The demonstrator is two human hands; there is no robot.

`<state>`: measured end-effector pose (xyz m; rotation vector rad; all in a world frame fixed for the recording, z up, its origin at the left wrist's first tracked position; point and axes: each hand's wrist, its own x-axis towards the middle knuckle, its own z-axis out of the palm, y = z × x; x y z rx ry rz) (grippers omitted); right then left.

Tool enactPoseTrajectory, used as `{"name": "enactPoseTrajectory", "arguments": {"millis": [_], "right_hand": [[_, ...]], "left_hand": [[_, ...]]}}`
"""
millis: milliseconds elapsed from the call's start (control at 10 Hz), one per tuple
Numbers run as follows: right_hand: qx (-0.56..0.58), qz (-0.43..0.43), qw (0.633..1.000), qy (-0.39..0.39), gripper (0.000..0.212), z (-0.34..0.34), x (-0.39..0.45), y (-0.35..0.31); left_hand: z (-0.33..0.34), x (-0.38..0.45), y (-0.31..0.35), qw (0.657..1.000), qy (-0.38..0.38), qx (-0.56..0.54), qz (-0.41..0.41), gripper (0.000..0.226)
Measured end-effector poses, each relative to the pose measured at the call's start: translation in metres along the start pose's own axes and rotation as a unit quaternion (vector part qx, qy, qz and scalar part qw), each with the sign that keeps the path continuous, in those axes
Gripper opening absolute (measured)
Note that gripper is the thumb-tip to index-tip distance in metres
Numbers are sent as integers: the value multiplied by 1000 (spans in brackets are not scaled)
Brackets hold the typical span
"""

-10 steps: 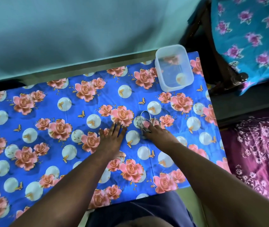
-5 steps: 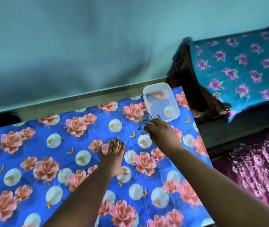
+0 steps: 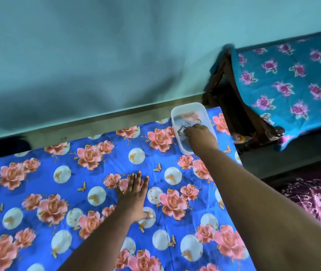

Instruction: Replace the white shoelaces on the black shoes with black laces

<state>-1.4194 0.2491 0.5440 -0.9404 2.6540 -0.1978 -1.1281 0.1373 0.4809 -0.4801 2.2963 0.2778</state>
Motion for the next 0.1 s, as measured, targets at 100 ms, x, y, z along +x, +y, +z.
{"name": "enactPoseTrajectory", "arguments": {"millis": [100], "right_hand": [[-42, 11, 999, -4, 38, 7, -5, 2]], "left_hand": [[-1, -2, 2, 1000, 9, 6, 1, 129]]}}
